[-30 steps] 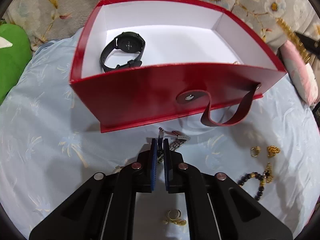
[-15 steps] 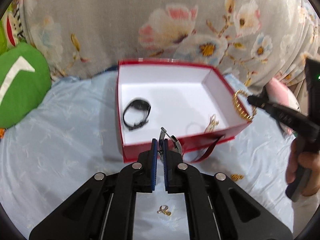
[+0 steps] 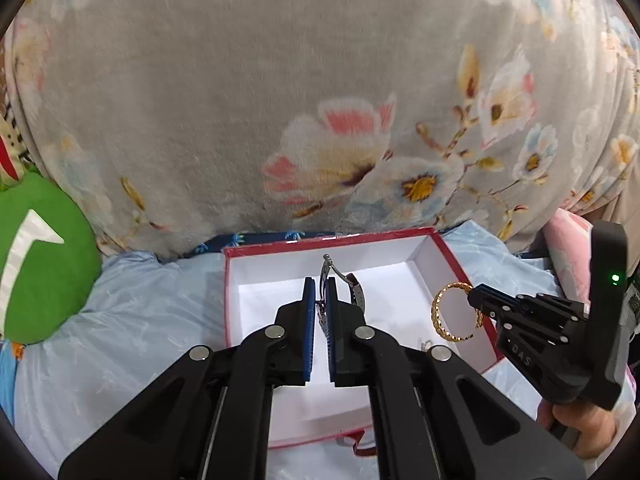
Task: Organize jewelry
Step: 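Carry the silver watch and gold bangle into the red box and release both, then withdraw both tools from the box toward the remaining jewelry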
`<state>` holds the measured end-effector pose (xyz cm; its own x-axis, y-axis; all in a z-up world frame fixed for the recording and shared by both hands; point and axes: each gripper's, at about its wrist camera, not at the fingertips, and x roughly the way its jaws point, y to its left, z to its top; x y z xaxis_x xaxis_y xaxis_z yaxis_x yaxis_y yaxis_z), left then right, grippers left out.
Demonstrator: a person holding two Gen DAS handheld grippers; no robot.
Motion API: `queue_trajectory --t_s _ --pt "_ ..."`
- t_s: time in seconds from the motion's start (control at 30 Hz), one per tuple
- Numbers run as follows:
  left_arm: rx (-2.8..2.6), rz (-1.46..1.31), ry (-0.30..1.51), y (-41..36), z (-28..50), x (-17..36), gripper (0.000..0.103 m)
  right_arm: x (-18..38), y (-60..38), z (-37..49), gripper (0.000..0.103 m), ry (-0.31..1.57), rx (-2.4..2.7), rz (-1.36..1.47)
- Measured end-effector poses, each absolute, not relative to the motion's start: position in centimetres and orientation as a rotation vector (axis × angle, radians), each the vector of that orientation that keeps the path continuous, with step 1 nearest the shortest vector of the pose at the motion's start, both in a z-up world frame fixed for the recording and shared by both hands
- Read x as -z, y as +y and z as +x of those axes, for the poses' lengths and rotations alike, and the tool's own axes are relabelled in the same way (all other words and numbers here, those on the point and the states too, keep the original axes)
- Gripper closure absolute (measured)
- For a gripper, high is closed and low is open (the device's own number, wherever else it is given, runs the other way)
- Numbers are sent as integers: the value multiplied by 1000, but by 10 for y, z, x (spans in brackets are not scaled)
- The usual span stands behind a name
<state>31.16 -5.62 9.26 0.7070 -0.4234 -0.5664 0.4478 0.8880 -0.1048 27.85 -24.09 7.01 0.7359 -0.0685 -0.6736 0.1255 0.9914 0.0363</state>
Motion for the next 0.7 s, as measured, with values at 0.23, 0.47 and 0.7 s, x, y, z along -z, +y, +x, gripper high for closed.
queue_trajectory --t_s 0.23,0.47,0.7 --pt "467 73 681 -89 342 -45 93 -37 -250 301 89 796 115 103" --pt "377 75 565 -85 328 -54 29 -50 -250 280 53 715 149 75" --pt "374 51 569 -54 279 -81 27 -84 -253 219 53 637 142 82"
